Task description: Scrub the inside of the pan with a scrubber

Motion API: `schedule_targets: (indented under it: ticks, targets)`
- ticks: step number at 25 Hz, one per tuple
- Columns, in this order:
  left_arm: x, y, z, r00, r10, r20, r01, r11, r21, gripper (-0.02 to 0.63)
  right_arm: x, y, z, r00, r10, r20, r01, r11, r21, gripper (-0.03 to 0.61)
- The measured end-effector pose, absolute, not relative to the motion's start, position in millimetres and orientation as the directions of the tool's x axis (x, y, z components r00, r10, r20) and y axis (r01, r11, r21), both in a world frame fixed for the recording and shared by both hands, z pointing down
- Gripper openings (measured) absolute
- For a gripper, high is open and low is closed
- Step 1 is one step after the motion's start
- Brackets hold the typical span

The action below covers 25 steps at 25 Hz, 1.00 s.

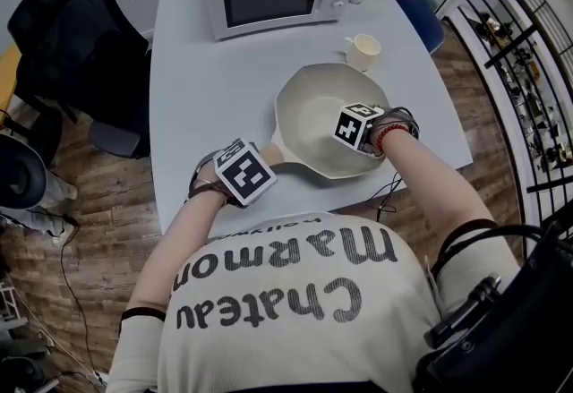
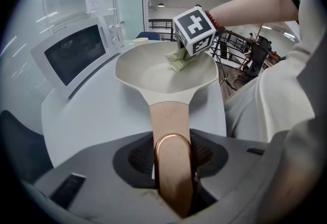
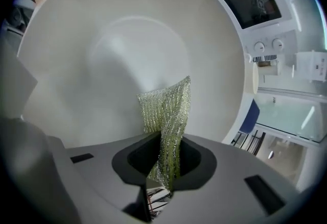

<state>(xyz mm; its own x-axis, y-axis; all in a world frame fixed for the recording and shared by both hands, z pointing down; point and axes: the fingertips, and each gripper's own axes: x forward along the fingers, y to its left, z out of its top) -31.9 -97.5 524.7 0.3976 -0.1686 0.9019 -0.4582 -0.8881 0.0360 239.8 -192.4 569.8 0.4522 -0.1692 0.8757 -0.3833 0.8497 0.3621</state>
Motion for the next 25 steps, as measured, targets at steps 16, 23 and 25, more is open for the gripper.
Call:
schedule_targets:
  ticks: [16,23,25]
  targets:
    - [-32,-98,524,0.397,-0.166,0.903,-0.450,-0.892,0.034,0.155,244,-251,543,0.289,-0.545,0.787,-0.349,0.705,0.617,0.058]
    - [-33,-96,524,0.397,-0.163,0.903,-0.456,-0.889,0.040,0.155,132,-215,492,-0.464,-0.270,0.844,-0.808,0.521,-0.277,0.058]
    - [-33,-95,524,0.397,-0.165,0.903,-0.458,-0.888,0.040,0.155,83,-188,480,-0.697,-0.098,0.710,-0.686,0.376,-0.622,0.058]
